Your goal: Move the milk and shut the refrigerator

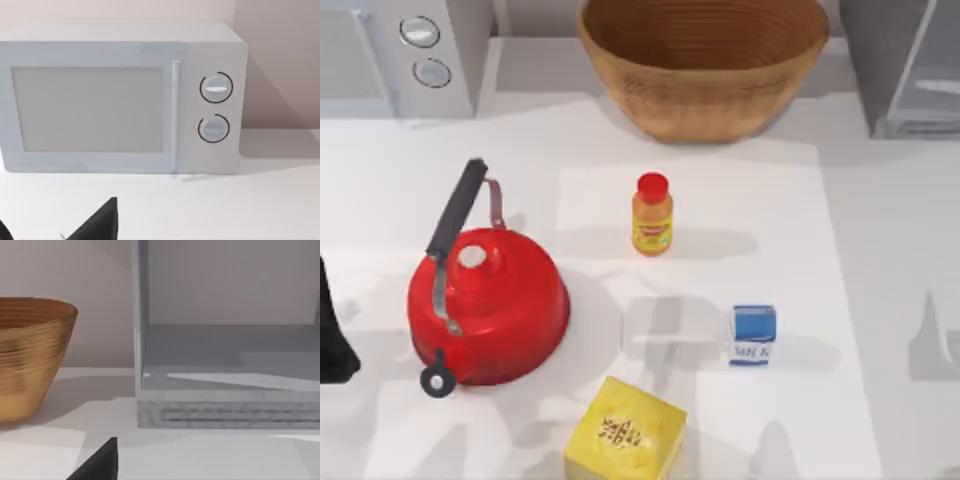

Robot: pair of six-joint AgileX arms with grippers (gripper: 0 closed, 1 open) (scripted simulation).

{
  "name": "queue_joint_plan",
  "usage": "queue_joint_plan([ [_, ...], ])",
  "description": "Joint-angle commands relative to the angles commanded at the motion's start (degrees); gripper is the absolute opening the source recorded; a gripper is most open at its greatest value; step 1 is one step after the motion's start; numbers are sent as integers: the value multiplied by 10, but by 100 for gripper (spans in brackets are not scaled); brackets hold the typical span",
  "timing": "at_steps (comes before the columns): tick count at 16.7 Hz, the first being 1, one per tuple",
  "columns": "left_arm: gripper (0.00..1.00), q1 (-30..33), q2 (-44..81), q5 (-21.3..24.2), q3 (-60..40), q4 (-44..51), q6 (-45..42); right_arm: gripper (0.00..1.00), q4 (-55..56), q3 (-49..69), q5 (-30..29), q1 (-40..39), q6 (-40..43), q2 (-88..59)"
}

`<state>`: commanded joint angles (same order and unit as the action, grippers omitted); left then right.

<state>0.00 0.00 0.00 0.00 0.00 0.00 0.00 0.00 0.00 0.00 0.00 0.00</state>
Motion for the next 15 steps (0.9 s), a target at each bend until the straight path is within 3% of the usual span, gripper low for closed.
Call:
queue_joint_plan([
  [5,100,0,0,0,0,0,0,100,33,0,-35,-35,0,-35],
  [15,100,0,0,0,0,0,0,100,238,3,-311,-302,0,-261],
])
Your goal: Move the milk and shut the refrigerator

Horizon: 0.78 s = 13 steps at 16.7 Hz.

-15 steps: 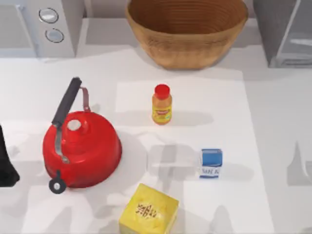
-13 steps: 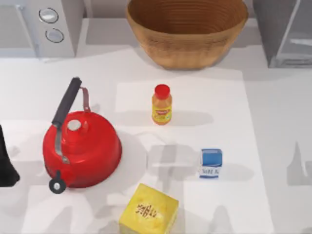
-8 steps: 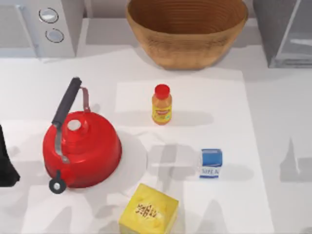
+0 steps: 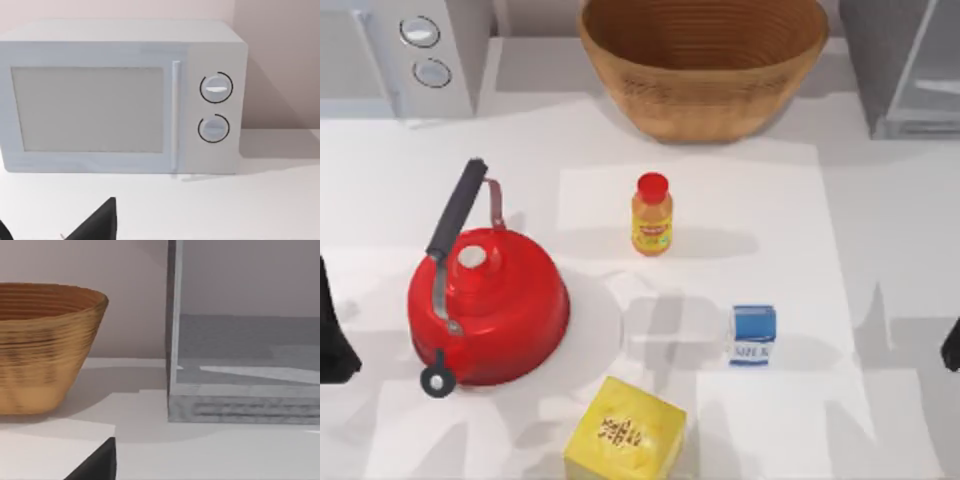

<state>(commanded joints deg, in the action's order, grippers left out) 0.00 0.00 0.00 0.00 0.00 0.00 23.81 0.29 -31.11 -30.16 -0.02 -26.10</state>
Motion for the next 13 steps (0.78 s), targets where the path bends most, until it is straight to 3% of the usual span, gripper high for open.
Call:
queue_joint_plan([
  [7,100,0,0,0,0,0,0,100,145,6,-187,-190,-6,-148],
  [13,100,0,0,0,0,0,0,100,180,11,-221,-228,-10,-179],
])
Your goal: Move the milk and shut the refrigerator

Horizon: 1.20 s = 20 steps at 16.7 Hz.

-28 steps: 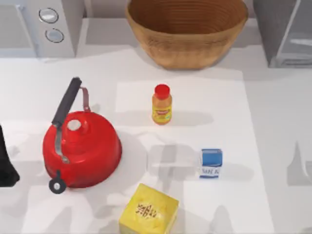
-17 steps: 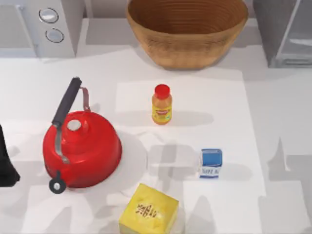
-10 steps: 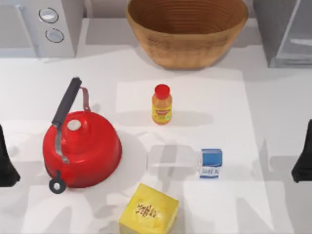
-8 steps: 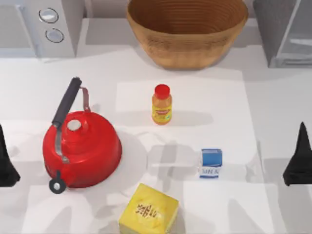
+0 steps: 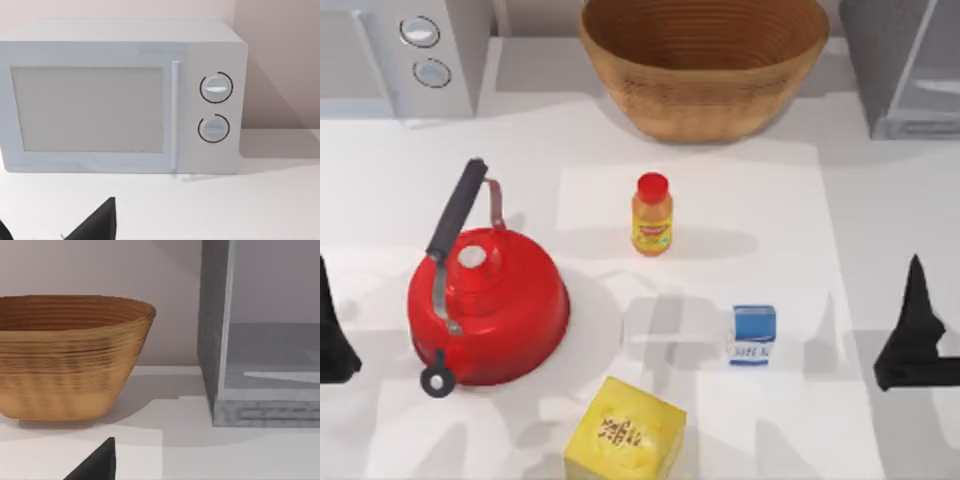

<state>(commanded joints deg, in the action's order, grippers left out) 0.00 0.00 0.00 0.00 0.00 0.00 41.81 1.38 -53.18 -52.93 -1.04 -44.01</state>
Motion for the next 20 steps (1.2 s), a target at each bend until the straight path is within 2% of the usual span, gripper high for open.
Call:
queue_joint_plan([
  [5,100,0,0,0,0,0,0,100,-35,35,-2,-18,-39,-27],
  [11,100,0,0,0,0,0,0,100,-191,169,9,-54,-213,-233],
  [16,100,0,0,0,0,0,0,100,-366,286,27,-85,-381,-397],
  [20,100,0,0,0,0,0,0,100,-444,363,54,-90,-465,-475],
])
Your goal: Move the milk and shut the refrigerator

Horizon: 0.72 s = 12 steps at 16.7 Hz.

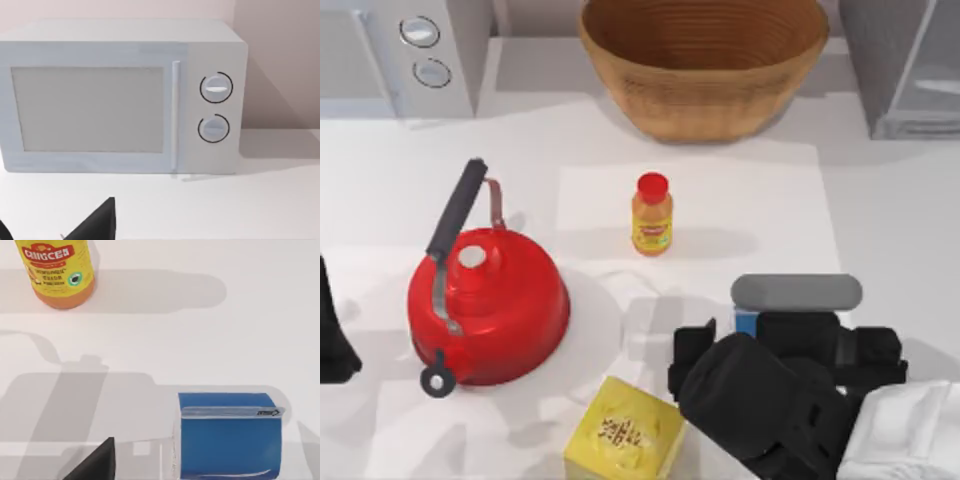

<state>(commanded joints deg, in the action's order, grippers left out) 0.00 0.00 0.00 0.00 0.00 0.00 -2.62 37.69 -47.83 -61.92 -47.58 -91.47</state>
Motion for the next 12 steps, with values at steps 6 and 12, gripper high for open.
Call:
queue_joint_plan([
  [6,100,0,0,0,0,0,0,100,-3,8,5,3,-6,-7],
  [12,100,0,0,0,0,0,0,100,96,11,32,48,47,-68],
])
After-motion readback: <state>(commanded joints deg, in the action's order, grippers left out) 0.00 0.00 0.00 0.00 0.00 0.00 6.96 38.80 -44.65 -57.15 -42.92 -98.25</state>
